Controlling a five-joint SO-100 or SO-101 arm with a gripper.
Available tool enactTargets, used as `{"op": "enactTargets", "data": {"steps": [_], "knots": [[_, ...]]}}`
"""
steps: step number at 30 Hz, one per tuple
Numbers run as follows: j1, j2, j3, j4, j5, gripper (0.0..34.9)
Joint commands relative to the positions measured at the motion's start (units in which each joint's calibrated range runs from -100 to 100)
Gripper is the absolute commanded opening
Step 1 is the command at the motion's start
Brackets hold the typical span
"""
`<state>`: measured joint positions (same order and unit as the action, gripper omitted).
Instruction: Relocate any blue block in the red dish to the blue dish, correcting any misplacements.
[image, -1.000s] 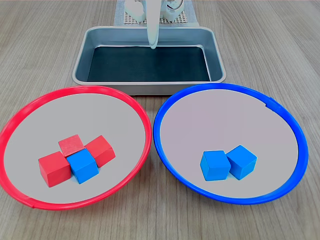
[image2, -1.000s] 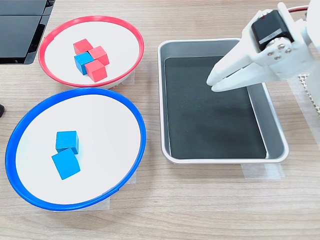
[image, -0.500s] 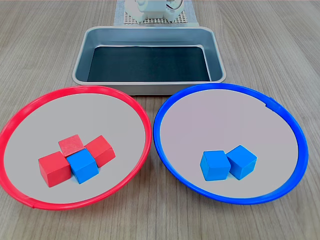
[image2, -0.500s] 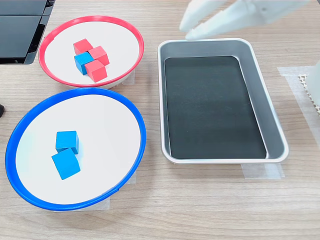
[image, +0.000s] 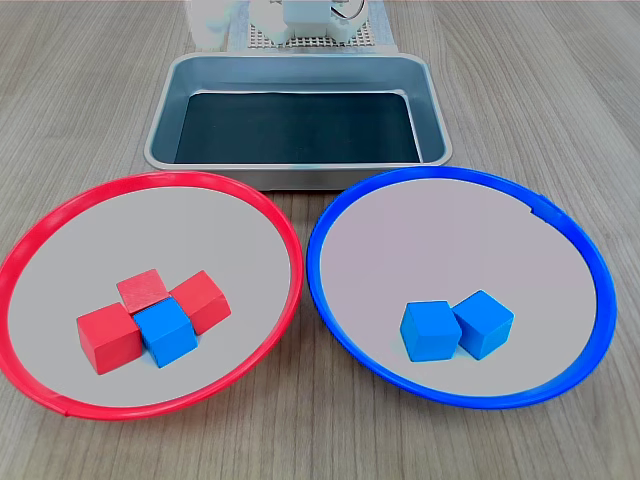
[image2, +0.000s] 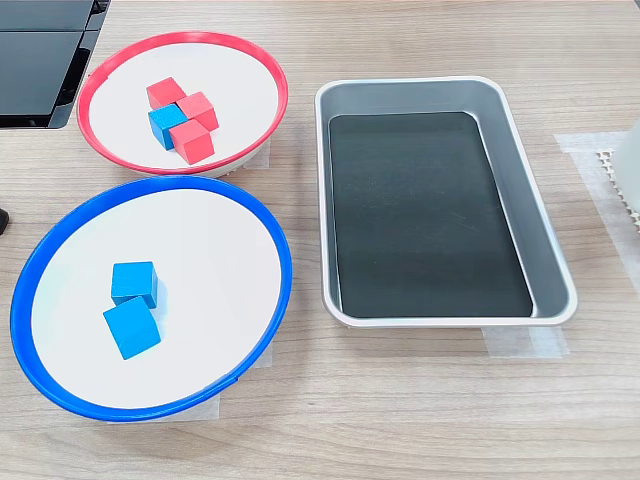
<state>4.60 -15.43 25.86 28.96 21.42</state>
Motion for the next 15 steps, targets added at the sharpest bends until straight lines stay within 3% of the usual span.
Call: {"op": "enactTargets", "data": {"steps": [1,7,15], "knots": [[-0.5,5.2,-5.8,-2.9,4.2,0.3],[-0.9,9.4,-6.5,-5.4,12.5,0.2],[-1.1,9.2,-5.0,-4.8,14.6,0.2]]}}
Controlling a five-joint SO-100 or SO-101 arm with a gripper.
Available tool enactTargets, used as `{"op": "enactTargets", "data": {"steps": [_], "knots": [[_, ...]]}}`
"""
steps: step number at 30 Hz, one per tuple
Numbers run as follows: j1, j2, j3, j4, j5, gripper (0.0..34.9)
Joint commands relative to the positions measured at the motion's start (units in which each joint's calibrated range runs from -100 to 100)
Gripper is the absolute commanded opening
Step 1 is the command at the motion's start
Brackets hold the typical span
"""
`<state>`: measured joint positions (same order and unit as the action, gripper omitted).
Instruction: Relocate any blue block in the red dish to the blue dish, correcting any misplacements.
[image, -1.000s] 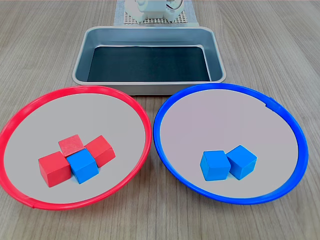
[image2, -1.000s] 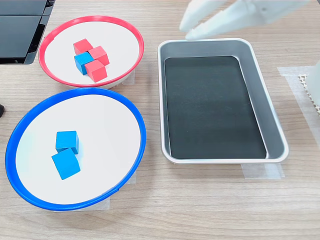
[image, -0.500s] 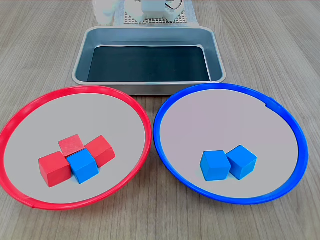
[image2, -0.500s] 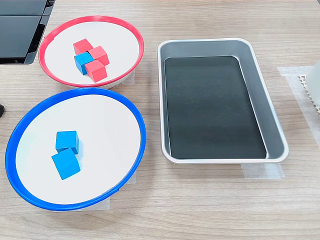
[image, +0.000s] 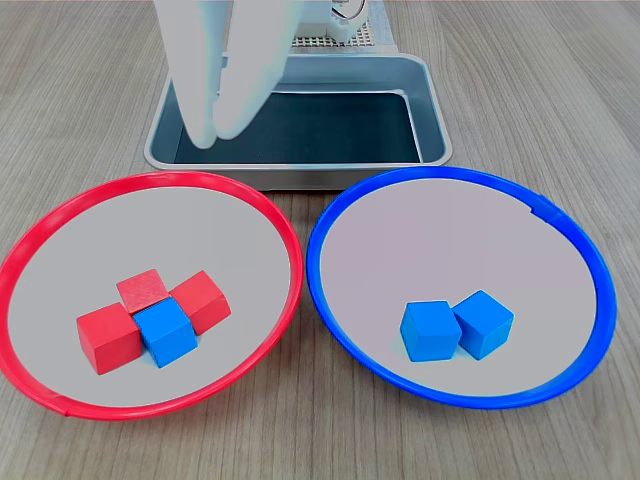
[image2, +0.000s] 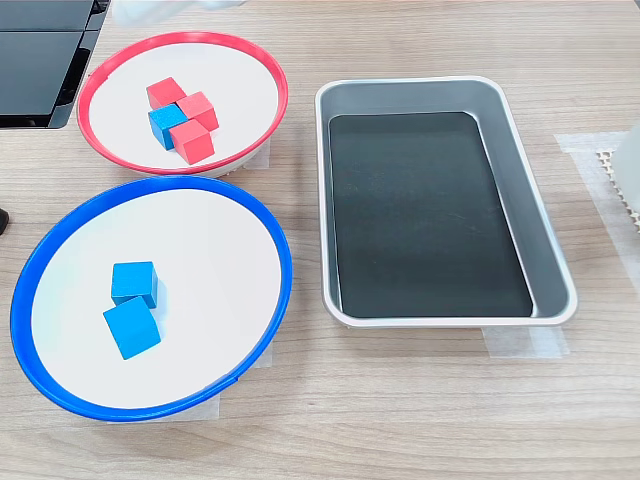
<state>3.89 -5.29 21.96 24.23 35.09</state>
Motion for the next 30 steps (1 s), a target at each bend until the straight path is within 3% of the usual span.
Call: {"op": "enactTargets", "data": {"steps": [1,13,22,30], "knots": [[-0.4,-1.1,-0.9,0.2,1.3,0.2],[0.2,-1.3,-0.8,0.8,4.2,0.2],[2.6,1.7,1.2,0.9,23.9,0.2],[2.7,5.2,-0.7,1.2,27.0,0.2]]}}
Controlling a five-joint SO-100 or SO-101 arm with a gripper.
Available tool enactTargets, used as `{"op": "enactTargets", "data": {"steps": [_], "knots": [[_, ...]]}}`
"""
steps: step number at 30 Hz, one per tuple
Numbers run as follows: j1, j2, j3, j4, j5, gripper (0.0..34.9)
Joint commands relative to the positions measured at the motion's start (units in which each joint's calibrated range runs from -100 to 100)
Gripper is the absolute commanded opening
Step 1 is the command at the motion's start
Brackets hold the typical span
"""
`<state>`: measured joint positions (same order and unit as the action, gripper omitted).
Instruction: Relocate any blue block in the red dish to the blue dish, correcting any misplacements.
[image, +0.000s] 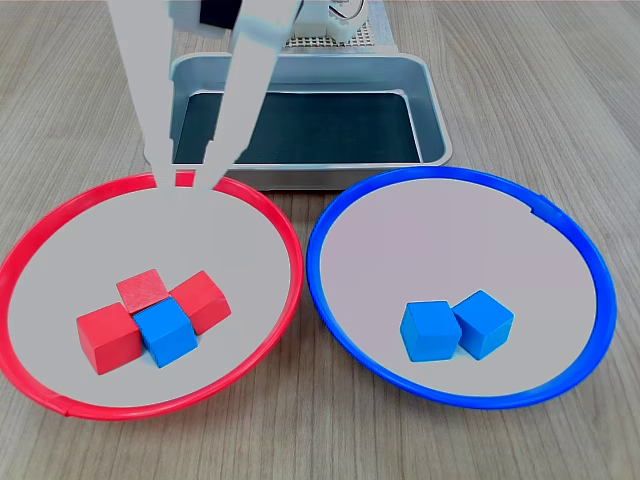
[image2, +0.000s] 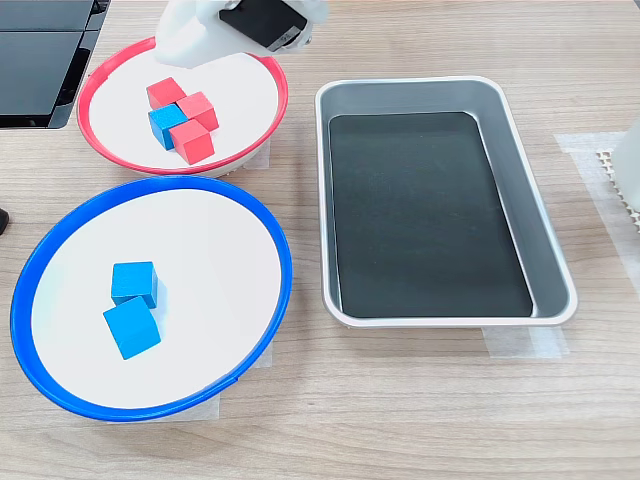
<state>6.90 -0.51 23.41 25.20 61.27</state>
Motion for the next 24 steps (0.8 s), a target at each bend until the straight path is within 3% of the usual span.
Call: {"op": "enactTargets", "data": {"steps": [1,24], "knots": [[-0.3,1.0,-2.4,0.1,0.9,0.2],[4.1,13.7,-12.5,-2.3,-3.0,0.2]]}}
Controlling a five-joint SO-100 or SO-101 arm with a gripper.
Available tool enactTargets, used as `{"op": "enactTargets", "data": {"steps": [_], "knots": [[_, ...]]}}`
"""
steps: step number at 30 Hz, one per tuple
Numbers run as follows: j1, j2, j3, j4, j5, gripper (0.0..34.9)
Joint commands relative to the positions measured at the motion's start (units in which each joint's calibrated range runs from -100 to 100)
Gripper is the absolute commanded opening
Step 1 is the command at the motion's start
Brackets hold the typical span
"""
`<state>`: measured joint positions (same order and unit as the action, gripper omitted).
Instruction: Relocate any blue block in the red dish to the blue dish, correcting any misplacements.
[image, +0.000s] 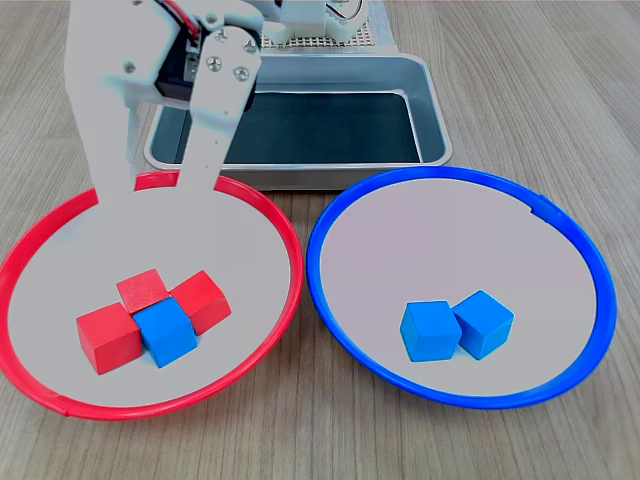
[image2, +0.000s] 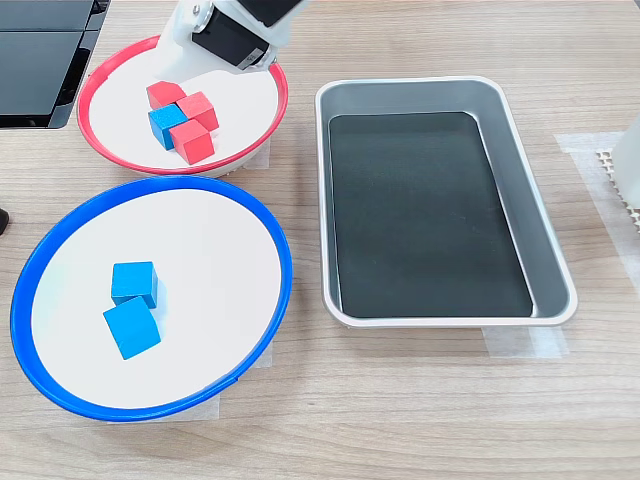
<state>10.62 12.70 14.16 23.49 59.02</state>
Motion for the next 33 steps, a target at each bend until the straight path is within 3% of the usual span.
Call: {"op": "enactTargets", "data": {"steps": [1,11,21,33], "knots": [[0.3,1.1,-3.8,-0.7,-1.2,0.2],[0.1,5.0,-5.6,-0.2,-0.9,0.6],[-0.1,5.5,-5.5,2.6,3.7,9.7],[-2.3,9.9,-12.3,3.5,5.2,12.5]]}}
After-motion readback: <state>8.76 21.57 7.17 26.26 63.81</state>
